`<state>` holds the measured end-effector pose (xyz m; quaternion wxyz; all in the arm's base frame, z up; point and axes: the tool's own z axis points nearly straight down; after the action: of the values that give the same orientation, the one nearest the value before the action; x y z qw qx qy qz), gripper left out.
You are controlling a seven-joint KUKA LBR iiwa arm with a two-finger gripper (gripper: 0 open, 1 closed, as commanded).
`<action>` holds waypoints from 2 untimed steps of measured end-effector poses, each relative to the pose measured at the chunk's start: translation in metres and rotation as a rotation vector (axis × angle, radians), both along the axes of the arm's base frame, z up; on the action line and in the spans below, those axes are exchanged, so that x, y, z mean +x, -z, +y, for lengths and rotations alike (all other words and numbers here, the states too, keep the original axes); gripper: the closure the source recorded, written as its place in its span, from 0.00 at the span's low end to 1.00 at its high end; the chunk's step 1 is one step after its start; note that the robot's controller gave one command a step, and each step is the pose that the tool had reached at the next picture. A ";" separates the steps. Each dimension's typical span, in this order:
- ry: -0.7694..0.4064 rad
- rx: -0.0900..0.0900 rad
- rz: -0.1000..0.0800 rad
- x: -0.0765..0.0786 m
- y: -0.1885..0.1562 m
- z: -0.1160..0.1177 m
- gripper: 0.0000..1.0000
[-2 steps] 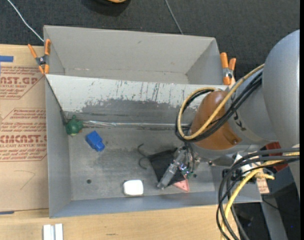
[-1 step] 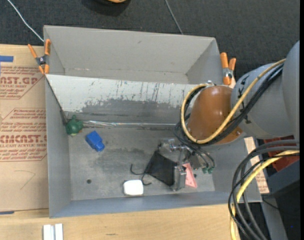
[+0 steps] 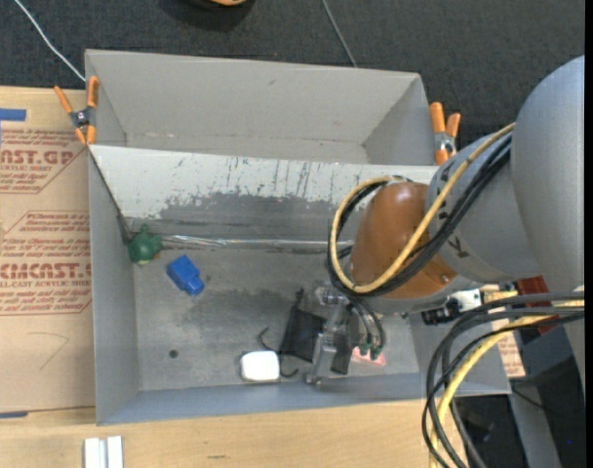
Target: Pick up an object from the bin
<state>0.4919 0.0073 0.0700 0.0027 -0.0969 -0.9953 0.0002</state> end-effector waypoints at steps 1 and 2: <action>-0.324 0.000 -0.004 0.019 0.000 -0.023 0.00; 0.000 0.000 0.001 0.000 0.001 0.000 1.00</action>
Offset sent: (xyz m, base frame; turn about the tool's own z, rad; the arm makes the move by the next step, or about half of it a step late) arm 0.0000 0.0000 0.0000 0.0000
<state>0.4914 0.0077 0.0694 0.0033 -0.0967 -0.9953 0.0003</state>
